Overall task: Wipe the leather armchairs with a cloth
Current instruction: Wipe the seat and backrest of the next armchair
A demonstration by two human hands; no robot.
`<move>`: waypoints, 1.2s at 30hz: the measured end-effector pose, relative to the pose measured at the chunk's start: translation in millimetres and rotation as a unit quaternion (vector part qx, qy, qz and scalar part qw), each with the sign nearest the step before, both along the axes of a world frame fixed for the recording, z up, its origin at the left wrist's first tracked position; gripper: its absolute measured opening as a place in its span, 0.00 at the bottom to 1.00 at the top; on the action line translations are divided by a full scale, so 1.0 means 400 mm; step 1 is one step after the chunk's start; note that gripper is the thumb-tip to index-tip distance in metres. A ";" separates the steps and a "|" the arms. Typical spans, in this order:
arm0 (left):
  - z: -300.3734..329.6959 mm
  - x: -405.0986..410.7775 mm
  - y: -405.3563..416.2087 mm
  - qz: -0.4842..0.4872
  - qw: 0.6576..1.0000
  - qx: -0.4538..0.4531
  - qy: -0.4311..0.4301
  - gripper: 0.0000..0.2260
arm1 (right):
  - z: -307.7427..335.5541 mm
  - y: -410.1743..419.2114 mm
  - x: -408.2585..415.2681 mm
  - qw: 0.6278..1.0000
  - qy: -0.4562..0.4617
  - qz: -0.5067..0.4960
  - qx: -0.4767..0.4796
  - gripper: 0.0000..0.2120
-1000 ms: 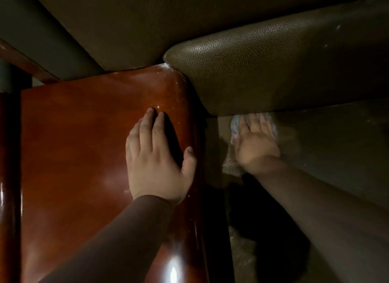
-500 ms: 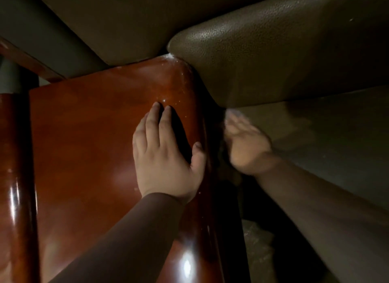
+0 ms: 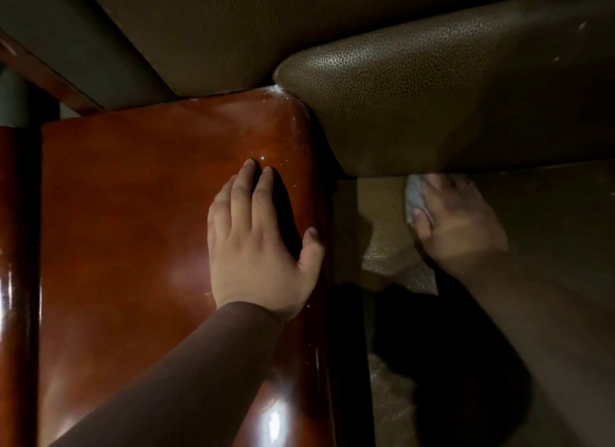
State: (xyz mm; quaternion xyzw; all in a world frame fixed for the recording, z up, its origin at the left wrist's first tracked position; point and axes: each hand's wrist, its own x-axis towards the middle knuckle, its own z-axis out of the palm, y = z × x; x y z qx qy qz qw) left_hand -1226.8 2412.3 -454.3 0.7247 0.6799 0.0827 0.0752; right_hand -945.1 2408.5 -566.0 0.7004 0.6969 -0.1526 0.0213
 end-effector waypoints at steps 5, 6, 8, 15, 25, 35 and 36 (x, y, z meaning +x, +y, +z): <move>0.002 -0.006 -0.001 0.006 1.000 -0.004 0.007 0.39 | -0.007 -0.062 -0.253 0.994 0.093 -0.007 -0.053 0.31; 0.005 -0.006 0.001 0.006 1.000 -0.001 0.004 0.39 | -0.008 -0.089 -0.277 0.987 0.091 0.117 -0.061 0.31; 0.003 0.002 0.006 -0.001 1.000 -0.002 0.000 0.39 | -0.019 -0.087 -0.208 0.960 0.055 0.272 -0.034 0.29; -0.002 -0.005 -0.005 0.001 1.000 -0.014 0.006 0.38 | -0.020 -0.009 0.052 0.989 -0.060 -0.131 -0.038 0.33; 0.003 -0.002 -0.006 0.010 1.000 -0.014 0.000 0.39 | -0.016 -0.067 0.150 0.996 -0.009 0.086 -0.030 0.32; 0.013 0.006 0.000 0.000 1.000 -0.007 -0.010 0.35 | 0.018 -0.197 0.015 0.950 0.063 0.306 -0.015 0.30; 0.012 0.009 0.003 0.001 1.000 -0.006 -0.012 0.35 | 0.015 -0.187 0.064 0.948 0.055 0.313 -0.009 0.30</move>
